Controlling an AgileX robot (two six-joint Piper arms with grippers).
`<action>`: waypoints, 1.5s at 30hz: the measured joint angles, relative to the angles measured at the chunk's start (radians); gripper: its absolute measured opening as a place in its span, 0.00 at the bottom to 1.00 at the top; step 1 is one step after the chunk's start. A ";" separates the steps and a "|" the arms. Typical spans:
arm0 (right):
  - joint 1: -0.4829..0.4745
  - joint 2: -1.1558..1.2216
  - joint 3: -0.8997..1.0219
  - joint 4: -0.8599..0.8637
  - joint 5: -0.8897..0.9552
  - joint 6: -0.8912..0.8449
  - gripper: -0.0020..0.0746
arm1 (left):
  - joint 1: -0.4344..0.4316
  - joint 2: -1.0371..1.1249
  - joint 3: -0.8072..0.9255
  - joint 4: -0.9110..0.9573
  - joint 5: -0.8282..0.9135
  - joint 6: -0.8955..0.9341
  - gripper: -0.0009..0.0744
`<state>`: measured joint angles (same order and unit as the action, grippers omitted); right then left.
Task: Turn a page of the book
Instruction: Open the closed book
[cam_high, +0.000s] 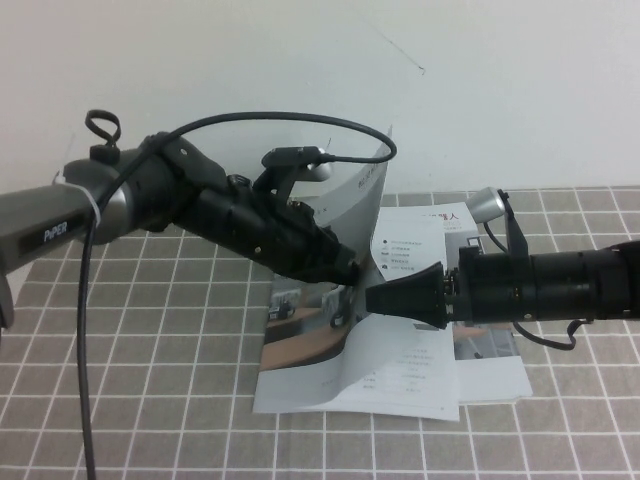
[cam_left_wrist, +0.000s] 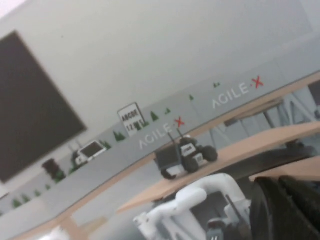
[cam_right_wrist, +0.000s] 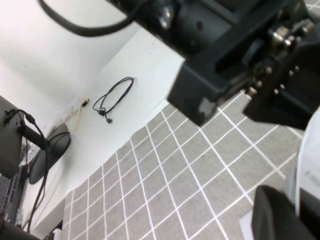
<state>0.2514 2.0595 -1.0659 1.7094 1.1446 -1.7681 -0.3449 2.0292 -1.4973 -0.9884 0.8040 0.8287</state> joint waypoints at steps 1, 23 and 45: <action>0.000 0.000 0.000 0.000 0.000 0.005 0.05 | 0.000 0.000 -0.013 0.035 0.010 -0.030 0.01; 0.000 0.000 -0.174 -0.012 0.004 0.169 0.03 | -0.064 -0.525 0.025 0.643 0.096 -0.286 0.01; 0.000 0.001 -0.181 -0.018 0.000 0.207 0.03 | -0.466 -0.457 0.716 1.246 -0.880 -0.974 0.01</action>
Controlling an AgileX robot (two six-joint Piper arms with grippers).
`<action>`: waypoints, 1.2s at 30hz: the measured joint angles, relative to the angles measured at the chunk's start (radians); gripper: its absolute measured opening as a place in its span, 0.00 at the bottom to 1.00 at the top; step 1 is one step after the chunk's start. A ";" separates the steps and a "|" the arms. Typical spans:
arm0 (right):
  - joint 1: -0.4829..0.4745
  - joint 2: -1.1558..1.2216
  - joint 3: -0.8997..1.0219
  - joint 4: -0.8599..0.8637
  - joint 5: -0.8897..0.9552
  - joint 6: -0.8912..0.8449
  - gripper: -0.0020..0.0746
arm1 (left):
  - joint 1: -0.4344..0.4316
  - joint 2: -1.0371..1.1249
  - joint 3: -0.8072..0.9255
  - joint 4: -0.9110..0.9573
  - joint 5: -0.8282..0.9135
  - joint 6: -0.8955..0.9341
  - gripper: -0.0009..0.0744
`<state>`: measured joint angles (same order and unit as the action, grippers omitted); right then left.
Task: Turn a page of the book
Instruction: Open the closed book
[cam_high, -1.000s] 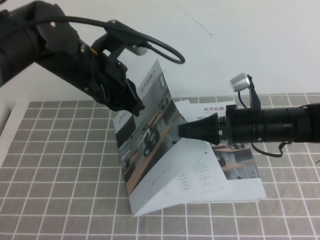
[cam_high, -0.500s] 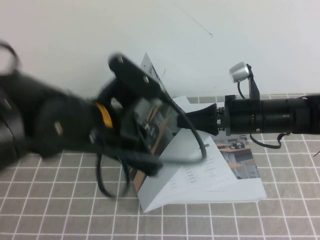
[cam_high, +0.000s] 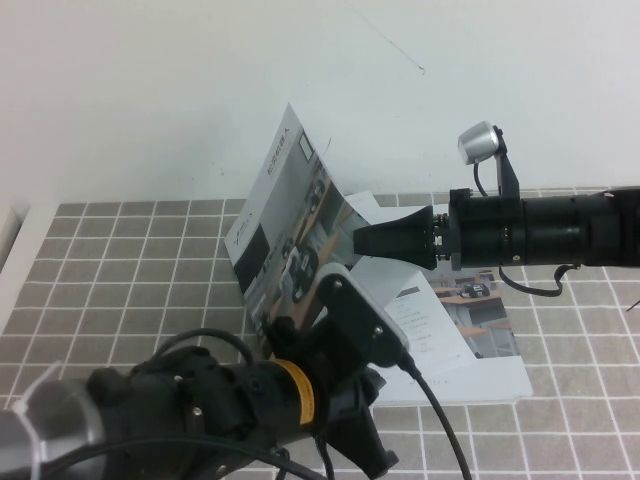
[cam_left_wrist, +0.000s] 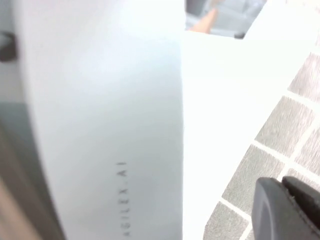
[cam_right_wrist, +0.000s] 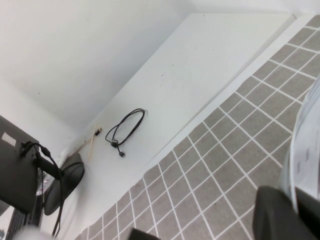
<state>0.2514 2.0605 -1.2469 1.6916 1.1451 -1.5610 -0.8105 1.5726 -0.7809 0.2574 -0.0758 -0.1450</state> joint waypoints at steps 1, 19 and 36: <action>0.000 0.000 0.000 0.000 0.000 0.000 0.03 | -0.001 0.015 -0.002 0.000 0.002 0.025 0.01; 0.000 0.000 0.000 0.000 0.000 0.006 0.03 | -0.006 -0.184 -0.083 -0.015 0.183 -0.118 0.01; 0.000 0.000 0.000 0.000 0.000 0.026 0.03 | -0.098 -0.271 0.084 0.674 0.299 -0.451 0.01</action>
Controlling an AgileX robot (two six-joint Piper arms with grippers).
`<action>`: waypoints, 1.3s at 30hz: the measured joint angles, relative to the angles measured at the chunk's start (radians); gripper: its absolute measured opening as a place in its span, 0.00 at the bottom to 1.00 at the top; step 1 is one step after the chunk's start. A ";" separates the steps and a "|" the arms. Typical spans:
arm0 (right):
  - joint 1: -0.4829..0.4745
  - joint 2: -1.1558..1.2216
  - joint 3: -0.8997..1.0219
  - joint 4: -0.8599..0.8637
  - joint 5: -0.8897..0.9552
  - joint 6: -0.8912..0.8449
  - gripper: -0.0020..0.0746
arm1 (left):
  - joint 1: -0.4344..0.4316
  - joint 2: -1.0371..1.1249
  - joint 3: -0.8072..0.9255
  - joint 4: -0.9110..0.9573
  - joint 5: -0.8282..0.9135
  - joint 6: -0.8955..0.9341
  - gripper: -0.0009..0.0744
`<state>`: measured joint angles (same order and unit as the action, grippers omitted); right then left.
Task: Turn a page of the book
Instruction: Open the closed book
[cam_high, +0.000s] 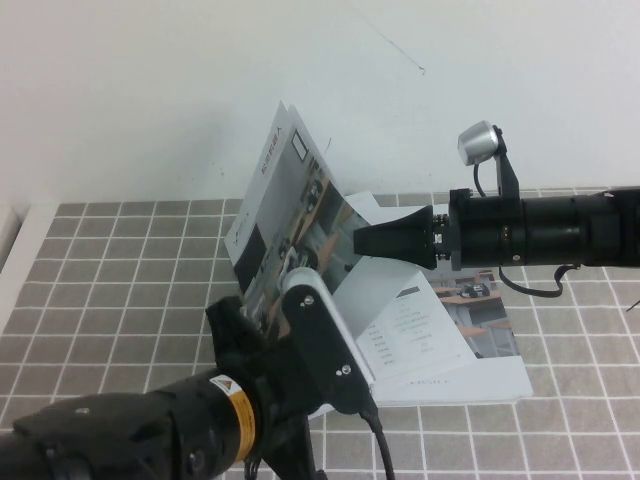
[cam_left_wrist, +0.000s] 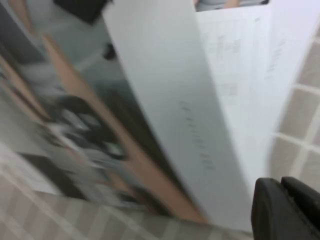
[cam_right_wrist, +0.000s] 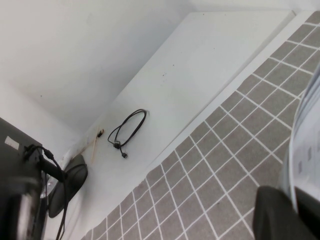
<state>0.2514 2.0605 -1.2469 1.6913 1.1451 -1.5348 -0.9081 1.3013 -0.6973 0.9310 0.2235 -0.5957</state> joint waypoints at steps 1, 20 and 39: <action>0.000 0.000 0.000 0.000 0.000 0.000 0.03 | -0.009 0.000 -0.007 0.117 0.035 -0.041 0.01; 0.000 0.000 0.000 0.000 0.000 0.005 0.03 | 0.351 0.008 -0.419 -0.518 0.599 0.418 0.01; 0.000 0.000 0.000 0.000 0.000 0.017 0.03 | 0.463 -0.012 -0.653 -1.759 0.485 1.072 0.01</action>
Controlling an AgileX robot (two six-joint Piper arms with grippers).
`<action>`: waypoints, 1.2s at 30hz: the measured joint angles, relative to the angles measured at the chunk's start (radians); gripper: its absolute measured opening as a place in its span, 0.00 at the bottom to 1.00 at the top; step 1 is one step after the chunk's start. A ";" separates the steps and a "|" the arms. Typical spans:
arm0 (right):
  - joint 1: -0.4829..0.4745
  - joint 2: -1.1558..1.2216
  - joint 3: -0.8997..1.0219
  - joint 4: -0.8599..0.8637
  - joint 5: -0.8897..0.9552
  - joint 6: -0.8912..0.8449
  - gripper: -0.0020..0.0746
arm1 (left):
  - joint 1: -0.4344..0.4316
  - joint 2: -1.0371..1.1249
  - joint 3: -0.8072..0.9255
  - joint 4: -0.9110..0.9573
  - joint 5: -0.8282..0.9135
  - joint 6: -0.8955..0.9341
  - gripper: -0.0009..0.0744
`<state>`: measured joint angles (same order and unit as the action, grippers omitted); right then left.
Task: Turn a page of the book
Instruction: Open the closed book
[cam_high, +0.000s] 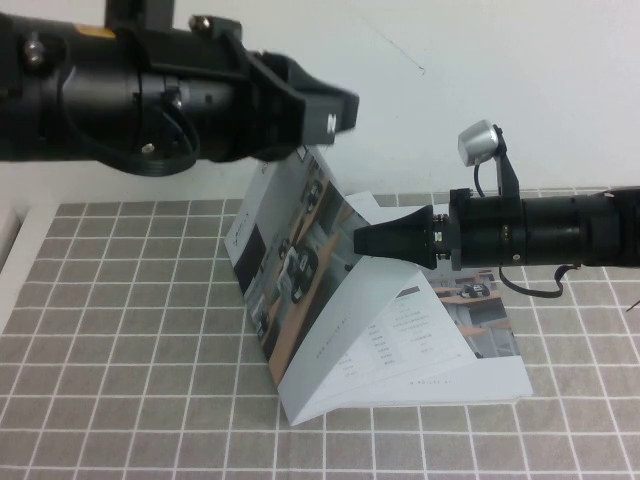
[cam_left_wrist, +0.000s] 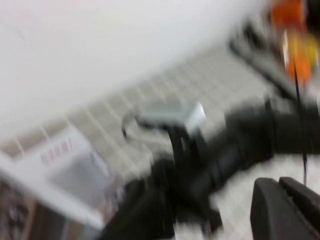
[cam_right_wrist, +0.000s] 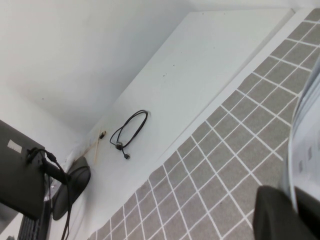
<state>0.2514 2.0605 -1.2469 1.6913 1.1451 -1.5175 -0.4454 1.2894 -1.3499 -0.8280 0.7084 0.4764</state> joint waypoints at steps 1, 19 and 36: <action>0.000 0.000 0.000 0.000 0.000 0.005 0.03 | 0.000 -0.018 0.038 -0.062 -0.093 0.031 0.01; 0.000 0.000 0.000 -0.002 0.000 0.013 0.03 | -0.040 -0.190 0.597 -0.758 -0.731 0.806 0.01; 0.000 0.000 0.000 -0.002 0.000 0.016 0.03 | -0.079 0.005 0.634 -0.672 -0.347 1.122 0.01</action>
<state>0.2514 2.0605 -1.2469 1.6895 1.1451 -1.5019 -0.5243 1.2941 -0.7154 -1.4998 0.3612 1.5982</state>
